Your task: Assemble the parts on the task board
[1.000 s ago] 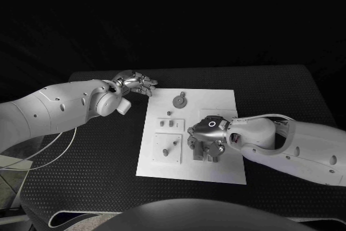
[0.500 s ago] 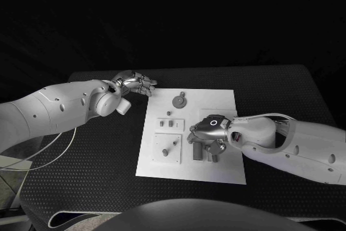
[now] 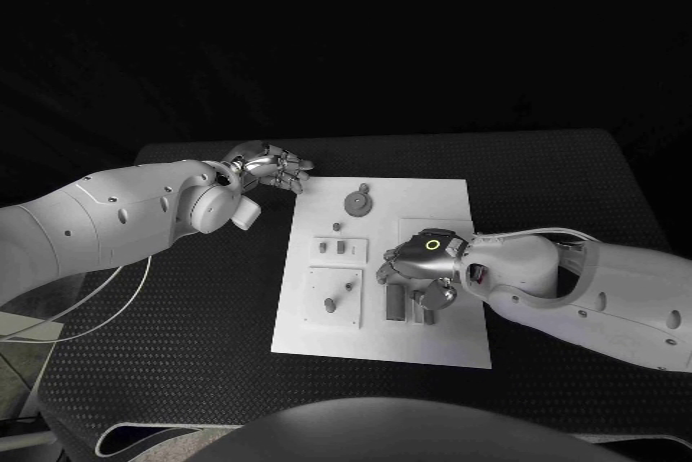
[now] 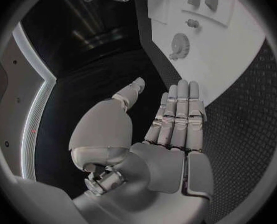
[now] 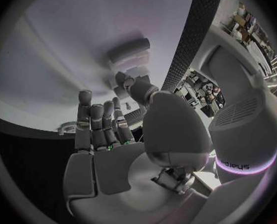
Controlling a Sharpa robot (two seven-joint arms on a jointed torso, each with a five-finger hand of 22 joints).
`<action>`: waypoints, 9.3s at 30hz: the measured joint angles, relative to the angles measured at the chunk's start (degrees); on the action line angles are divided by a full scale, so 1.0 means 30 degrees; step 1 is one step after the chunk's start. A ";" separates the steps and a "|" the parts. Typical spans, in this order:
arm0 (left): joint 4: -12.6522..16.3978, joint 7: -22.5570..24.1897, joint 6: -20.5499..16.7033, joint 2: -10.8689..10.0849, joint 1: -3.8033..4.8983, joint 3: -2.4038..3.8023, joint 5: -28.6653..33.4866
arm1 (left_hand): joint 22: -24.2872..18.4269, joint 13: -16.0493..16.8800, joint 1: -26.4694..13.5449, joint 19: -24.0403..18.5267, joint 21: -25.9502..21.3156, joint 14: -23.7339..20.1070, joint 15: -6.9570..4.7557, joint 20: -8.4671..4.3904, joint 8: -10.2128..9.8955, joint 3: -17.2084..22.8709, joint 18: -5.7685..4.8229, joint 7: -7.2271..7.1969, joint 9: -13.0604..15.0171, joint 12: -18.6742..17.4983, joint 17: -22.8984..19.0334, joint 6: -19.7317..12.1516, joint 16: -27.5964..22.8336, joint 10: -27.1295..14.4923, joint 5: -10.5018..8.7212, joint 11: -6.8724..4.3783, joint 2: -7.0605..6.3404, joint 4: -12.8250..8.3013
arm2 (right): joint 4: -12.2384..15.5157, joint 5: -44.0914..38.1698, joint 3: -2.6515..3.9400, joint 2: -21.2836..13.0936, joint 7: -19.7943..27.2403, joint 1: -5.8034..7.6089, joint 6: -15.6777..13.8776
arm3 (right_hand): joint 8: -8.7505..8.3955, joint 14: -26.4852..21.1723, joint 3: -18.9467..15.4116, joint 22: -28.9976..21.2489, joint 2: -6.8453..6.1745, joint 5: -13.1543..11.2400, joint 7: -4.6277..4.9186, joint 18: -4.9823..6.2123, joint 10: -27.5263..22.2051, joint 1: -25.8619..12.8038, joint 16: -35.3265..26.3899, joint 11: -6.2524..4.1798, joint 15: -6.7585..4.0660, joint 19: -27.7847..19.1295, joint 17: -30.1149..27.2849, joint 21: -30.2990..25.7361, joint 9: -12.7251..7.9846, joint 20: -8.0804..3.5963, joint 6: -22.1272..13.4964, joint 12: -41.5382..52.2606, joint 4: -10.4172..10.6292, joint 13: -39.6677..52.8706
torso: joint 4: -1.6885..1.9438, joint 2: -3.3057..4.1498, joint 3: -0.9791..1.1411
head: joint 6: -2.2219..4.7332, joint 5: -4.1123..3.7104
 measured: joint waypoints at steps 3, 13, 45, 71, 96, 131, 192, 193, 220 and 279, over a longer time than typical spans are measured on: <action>-0.0006 0.0000 0.0000 0.0001 -0.0001 0.0000 -0.0001 | -0.0017 0.0000 0.0000 0.0000 0.0000 0.0000 0.0000 -0.0001 0.0000 0.0000 -0.0001 0.0001 0.0000 0.0000 0.0000 0.0001 0.0000 0.0000 0.0000 0.0000 0.0000 0.0000 | 0.0234 0.0246 -0.0017 -0.0440 -0.0108 0.0059 -0.0344 | 0.0234 0.0050 0.0000 0.0000 0.0006 0.0000 0.0373 -0.0036 0.0006 -0.0006 0.0140 -0.0004 -0.0036 0.0416 0.0000 0.0081 -0.0019 -0.0134 0.0123 0.0037 0.0000 0.0000 | -0.0002 0.0000 0.0004 | 0.0000 -0.0031; -0.0006 0.0017 -0.0016 0.0049 -0.0004 -0.0001 -0.0006 | -0.0015 0.0002 0.0000 0.0000 0.0000 0.0000 0.0000 0.0000 0.0000 0.0001 -0.0002 0.0003 -0.0001 0.0000 0.0015 0.0003 0.0000 0.0000 0.0000 0.0000 0.0000 0.0000 | 0.0309 0.5044 -0.0001 -0.1867 -0.1371 0.1109 -0.2290 | 0.1598 0.1860 -0.0568 0.0000 0.0017 0.0000 0.2057 0.0117 0.1819 -0.2854 0.0462 -0.0854 -0.0779 0.2239 -0.0130 0.0809 0.0111 -0.0927 0.1977 0.0521 0.2897 -0.0237 | -0.0020 -0.0005 0.0005 | 0.0000 -0.0238; 0.0025 0.0025 -0.0014 0.0037 -0.0005 -0.0004 -0.0015 | -0.0012 0.0005 0.0000 0.0000 0.0000 0.0000 0.0000 0.0000 0.0068 -0.0043 -0.0001 0.0006 0.0000 0.0000 0.0031 0.0006 0.0000 0.0000 0.0000 0.0000 0.0000 0.0043 | 0.1154 1.4500 -0.0026 -0.2928 -0.8982 0.0022 0.1711 | 0.3402 0.8369 -0.0815 0.0000 -0.0090 -0.0001 0.0978 -0.0462 0.8682 -0.7481 0.0559 -0.3689 -0.3917 0.6587 0.0070 0.2809 0.1600 -0.3095 0.6808 0.0473 0.7034 -0.0049 | -0.0037 -0.0013 0.0009 | 0.0000 -0.0579; 0.0018 0.0024 -0.0007 -0.0003 -0.0020 -0.0005 -0.0018 | -0.0010 0.0006 0.0000 0.0000 0.0000 0.0000 0.0000 0.0000 0.0067 -0.0042 0.0000 0.0014 0.0000 0.0000 0.0067 0.0014 -0.0075 0.0000 0.0000 0.0000 0.0001 0.0042 | 0.0731 1.4018 0.0277 -0.1817 -0.9078 -0.0655 0.1556 | 0.3378 0.8444 -0.0896 -0.0001 -0.0371 -0.0001 0.0735 -0.0452 0.8887 -0.7556 0.0561 -0.3830 -0.3913 0.6759 0.0409 0.2893 0.1574 -0.3134 0.7527 0.0149 0.6089 0.0604 | 0.0009 0.0007 -0.0004 | 0.0000 -0.0408; 0.0022 0.0009 0.0015 -0.0038 -0.0023 -0.0006 -0.0025 | -0.0025 0.0007 0.0000 0.0000 0.0000 0.0051 0.0051 0.0000 0.0065 -0.0093 -0.0002 0.0014 0.0016 0.0000 0.0080 0.0015 -0.0075 0.0000 0.0000 0.0000 0.0000 0.0093 | 0.0670 1.1175 0.0383 -0.1550 -0.8946 -0.0881 0.1753 | 0.3465 0.8836 -0.0660 0.0012 0.0568 -0.0022 0.0071 -0.0049 0.9706 -0.6687 0.0447 -0.4231 -0.4122 0.6875 0.0665 0.2998 0.2101 -0.3018 0.8672 -0.0055 0.2658 0.1438 | -0.0007 0.0005 0.0007 | 0.0000 -0.0461; -0.0021 -0.0037 0.0185 -0.0030 -0.0053 -0.0020 -0.0132 | -0.0039 0.0008 0.0000 0.0000 0.0000 0.0040 0.0041 0.0000 0.0129 -0.0092 -0.0001 0.0015 0.0012 0.0000 0.0112 0.0016 -0.0148 0.0000 0.0000 0.0000 0.0000 0.0093 | 0.0456 1.1099 0.0327 -0.2064 -0.8147 -0.0720 0.1969 | 0.3545 0.8837 -0.0338 0.0007 0.0099 0.0076 -0.0084 0.0185 0.9590 -0.6681 0.0128 -0.4121 -0.3991 0.6856 0.0740 0.2804 0.2156 -0.2886 0.8818 -0.0446 0.2782 0.1726 | -0.0013 0.0004 0.0018 | 0.0000 -0.0516; 0.0071 -0.0048 0.0182 -0.0173 -0.0060 -0.0041 -0.0487 | -0.0049 0.0009 0.0000 0.0000 0.0000 0.0109 -0.0031 0.0000 0.0203 -0.0143 0.0000 0.0015 0.0026 0.0000 0.0187 0.0016 -0.0147 0.0000 0.0000 0.0000 0.0001 0.0143 | 0.1758 1.2537 0.0158 -0.3238 -1.0158 -0.0748 -0.0527 | 0.2433 0.8536 -0.2606 0.0001 0.2833 -0.0149 -0.0023 0.0047 0.9734 -0.5466 -0.0169 -0.3511 -0.3611 0.6351 0.1166 0.2667 0.3084 -0.2581 0.8357 -0.1239 0.1704 0.2414 | -0.0007 0.0005 -0.0016 | 0.0000 -0.0657; 0.0075 -0.0048 0.0181 -0.0171 -0.0060 -0.0041 -0.0487 | -0.0049 0.0008 0.0000 0.0000 0.0000 0.0109 -0.0032 0.0000 0.0203 -0.0143 -0.0002 0.0016 0.0025 0.0000 0.0187 0.0016 -0.0148 0.0000 0.0000 0.0000 0.0001 0.0143 | 0.1804 1.2988 0.0135 -0.3303 -1.0221 -0.0730 -0.0720 | 0.2142 0.8536 -0.2607 0.0001 0.2850 -0.0139 0.0005 0.0042 0.9733 -0.5450 -0.0169 -0.3511 -0.3610 0.6381 0.1165 0.2666 0.3084 -0.2551 0.8333 -0.1239 0.1704 0.2417 | -0.0007 0.0005 -0.0016 | 0.0000 -0.0667; 0.0072 -0.0067 0.0187 -0.0066 -0.0059 -0.0041 -0.0546 | -0.0046 0.0008 0.0000 0.0000 0.0000 0.0109 -0.0031 0.0000 0.0202 -0.0142 -0.0002 0.0015 0.0022 0.0000 0.0225 0.0016 -0.0224 0.0000 0.0000 0.0000 0.0000 0.0142 | 0.2896 1.7684 -0.0016 -0.3094 -1.0734 -0.0782 -0.2870 | 0.2022 0.8548 -0.2610 0.0000 0.3332 -0.0079 0.0582 -0.0004 0.9759 -0.4968 -0.0169 -0.3546 -0.3608 0.6420 0.1160 0.2666 0.0805 -0.2499 0.7736 -0.1238 0.1701 0.2411 | -0.0016 0.0015 0.0007 | 0.0000 -0.0820; 0.0079 -0.0081 0.0198 -0.0121 -0.0060 -0.0049 -0.0680 | -0.0058 0.0008 0.0074 0.0000 0.0000 0.0108 -0.0031 0.0000 0.0202 -0.0142 -0.0002 0.0015 0.0019 0.0000 0.0281 0.0016 -0.0223 -0.0001 0.0000 0.0000 -0.0074 0.0143 | 0.1930 1.7899 0.0089 -0.2180 -1.0252 -0.1062 -0.2473 | 0.1998 0.8638 -0.1605 0.0000 0.2612 -0.0078 0.0592 -0.0115 0.9723 -0.5690 -0.0348 -0.3510 -0.3627 0.6479 0.1172 0.2574 0.0599 -0.2572 0.7738 -0.1461 0.0593 0.2491 | -0.0004 0.0004 0.0009 | 0.0000 -0.0685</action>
